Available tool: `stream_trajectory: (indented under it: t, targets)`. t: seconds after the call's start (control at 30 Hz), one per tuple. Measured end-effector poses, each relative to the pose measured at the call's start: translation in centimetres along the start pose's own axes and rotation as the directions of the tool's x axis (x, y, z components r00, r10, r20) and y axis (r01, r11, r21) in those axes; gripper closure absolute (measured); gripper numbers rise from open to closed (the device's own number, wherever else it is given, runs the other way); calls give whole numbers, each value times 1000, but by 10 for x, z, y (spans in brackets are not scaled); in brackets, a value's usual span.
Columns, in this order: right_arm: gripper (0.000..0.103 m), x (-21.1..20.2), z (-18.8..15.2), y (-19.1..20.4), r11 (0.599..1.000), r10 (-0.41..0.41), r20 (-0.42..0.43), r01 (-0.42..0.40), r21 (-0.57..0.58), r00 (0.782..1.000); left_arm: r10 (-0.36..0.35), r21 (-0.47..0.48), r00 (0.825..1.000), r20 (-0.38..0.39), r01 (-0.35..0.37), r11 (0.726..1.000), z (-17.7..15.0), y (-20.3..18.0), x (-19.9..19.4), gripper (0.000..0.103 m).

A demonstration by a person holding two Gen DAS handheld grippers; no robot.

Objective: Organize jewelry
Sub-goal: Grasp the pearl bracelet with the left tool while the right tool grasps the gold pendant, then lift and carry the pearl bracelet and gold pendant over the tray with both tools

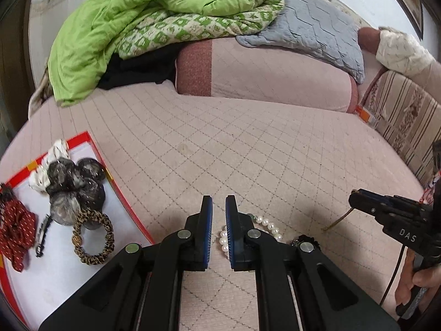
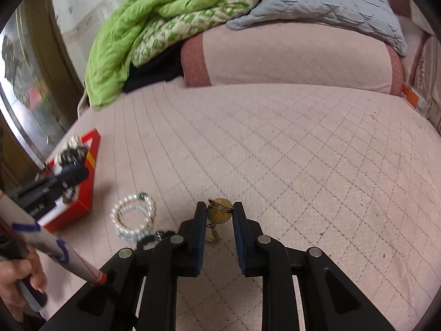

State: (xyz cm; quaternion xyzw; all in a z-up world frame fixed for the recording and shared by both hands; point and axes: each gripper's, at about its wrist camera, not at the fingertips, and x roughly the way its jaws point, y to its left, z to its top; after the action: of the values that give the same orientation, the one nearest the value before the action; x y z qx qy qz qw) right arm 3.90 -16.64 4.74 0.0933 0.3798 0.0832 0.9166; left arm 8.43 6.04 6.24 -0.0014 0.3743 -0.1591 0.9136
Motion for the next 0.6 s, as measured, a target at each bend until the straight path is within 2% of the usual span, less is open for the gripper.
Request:
stream_trajectory:
  t: [0.1, 0.13, 0.23, 0.3, 0.5, 0.6]
  targets:
    - [83, -2, 2, 0, 1000, 13, 2, -13, 6, 1000, -96, -20, 993, -69, 95, 995, -4, 0, 11, 94]
    - [83, -2, 2, 0, 1000, 14, 2, -14, 8, 1000, -104, -4, 990, -100, 104, 995, -7, -5, 17, 94]
    - [83, -1, 1, 1, 999, 33, -7, -33, 18, 999, -40, 70, 988, -146, 51, 996, -15, -20, 32, 86]
    - [83, -1, 1, 2, 999, 43, -12, -43, 20, 999, -6, 82, 988, -157, 19, 996, -17, -22, 41, 73]
    - [83, -3, -1, 3, 998, 58, -15, -58, 24, 998, 9, 54, 982, -188, 2, 999, -16, -18, 64, 73]
    - [83, -2, -1, 3, 997, 69, -21, -68, 30, 997, 21, 80, 978, -206, -5, 997, -17, -23, 76, 72]
